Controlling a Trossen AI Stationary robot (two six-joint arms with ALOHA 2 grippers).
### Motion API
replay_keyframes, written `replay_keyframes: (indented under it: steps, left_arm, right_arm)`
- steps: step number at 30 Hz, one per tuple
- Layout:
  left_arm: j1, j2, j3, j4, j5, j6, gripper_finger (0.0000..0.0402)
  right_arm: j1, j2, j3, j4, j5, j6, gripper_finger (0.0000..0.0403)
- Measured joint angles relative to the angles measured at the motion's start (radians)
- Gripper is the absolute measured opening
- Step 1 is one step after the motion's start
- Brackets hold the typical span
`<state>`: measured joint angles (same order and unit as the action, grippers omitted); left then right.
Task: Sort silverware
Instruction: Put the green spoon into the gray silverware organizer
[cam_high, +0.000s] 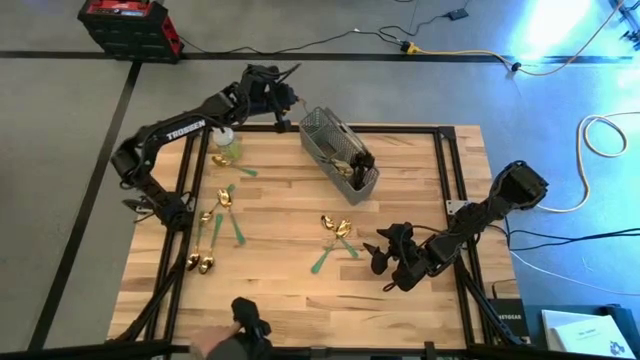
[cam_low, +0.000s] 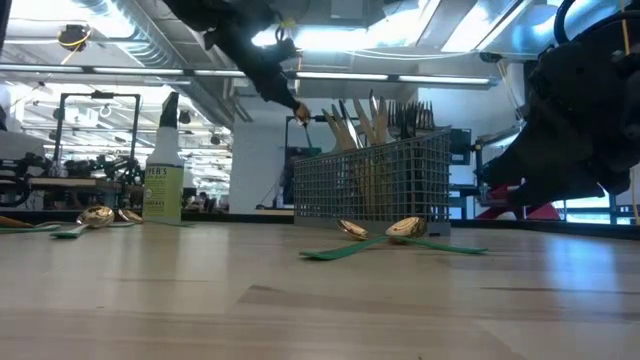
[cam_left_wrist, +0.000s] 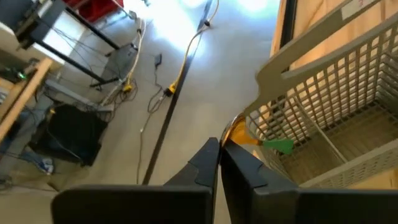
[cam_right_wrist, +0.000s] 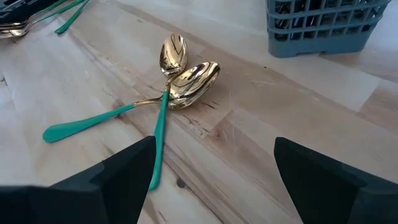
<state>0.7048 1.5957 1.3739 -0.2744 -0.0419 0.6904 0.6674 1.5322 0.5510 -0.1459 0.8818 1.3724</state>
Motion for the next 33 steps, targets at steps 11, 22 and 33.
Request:
replay_keyframes:
  steps: [11,22,33]
  left_arm:
    - [-0.008,0.026,0.0,-0.013,0.015,-0.011,0.0]
    - [-0.018,0.026,0.0,-0.023,0.015,-0.002,0.0098]
    - [-0.024,0.024,0.0,-0.028,0.018,-0.039,0.0143]
  right_arm:
    - [0.0,0.0,0.0,0.015,0.0,-0.019,0.0309]
    - [0.0,0.0,0.0,0.019,0.0,-0.019,0.0309]
    - [0.0,0.0,0.0,0.019,0.0,-0.02,0.0309]
